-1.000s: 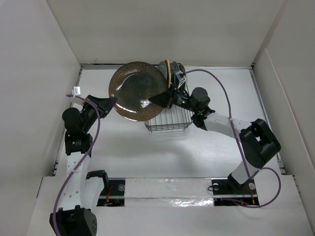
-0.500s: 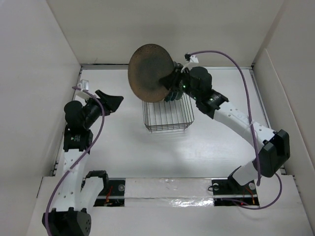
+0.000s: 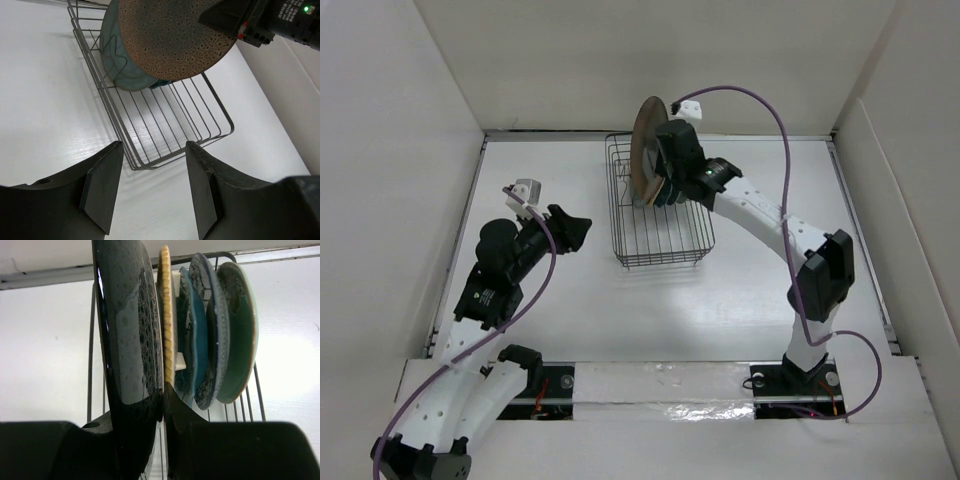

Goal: Load the plates into the dish rack

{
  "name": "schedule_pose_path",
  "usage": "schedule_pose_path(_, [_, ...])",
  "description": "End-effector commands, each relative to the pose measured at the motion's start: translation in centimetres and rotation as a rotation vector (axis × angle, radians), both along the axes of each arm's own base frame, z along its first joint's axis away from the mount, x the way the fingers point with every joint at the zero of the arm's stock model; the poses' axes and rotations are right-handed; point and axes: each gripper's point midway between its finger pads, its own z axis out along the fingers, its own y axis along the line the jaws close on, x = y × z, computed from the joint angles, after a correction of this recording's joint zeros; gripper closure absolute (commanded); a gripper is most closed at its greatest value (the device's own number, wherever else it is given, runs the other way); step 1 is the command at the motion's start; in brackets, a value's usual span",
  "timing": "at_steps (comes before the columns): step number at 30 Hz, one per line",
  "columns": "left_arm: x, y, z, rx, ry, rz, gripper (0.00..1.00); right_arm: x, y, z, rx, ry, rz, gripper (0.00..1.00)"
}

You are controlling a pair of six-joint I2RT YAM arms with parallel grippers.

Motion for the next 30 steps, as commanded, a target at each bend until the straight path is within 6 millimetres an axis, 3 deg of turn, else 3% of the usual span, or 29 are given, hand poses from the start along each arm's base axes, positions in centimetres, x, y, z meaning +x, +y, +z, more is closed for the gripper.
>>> schedule_pose_path(1, [-0.3,-0.2,0.1,0.044,-0.050,-0.010,0.51,1.2,0.2,8.8,0.085,-0.208,-0.115,1.00])
schedule_pose_path(5, [-0.7,-0.4,0.4,0.071,-0.064,-0.005,0.51,2.8,1.5,8.1,0.051,-0.203,-0.134,1.00])
schedule_pose_path(8, [-1.1,-0.6,0.5,0.081,-0.071,-0.011,0.51,3.1,2.8,6.5,-0.009,-0.179,-0.142,1.00])
schedule_pose_path(17, [-1.0,-0.4,0.2,0.110,-0.055,0.026,0.51,3.3,2.8,5.9,-0.055,-0.180,-0.171,1.00])
schedule_pose_path(26, [-0.6,0.3,0.3,0.117,-0.054,0.068,0.52,4.0,7.5,0.2,-0.034,-0.105,-0.041,1.00])
schedule_pose_path(30, [-0.6,0.4,0.3,0.116,-0.057,0.073,0.51,3.9,8.6,-1.7,-0.044,-0.077,-0.024,1.00])
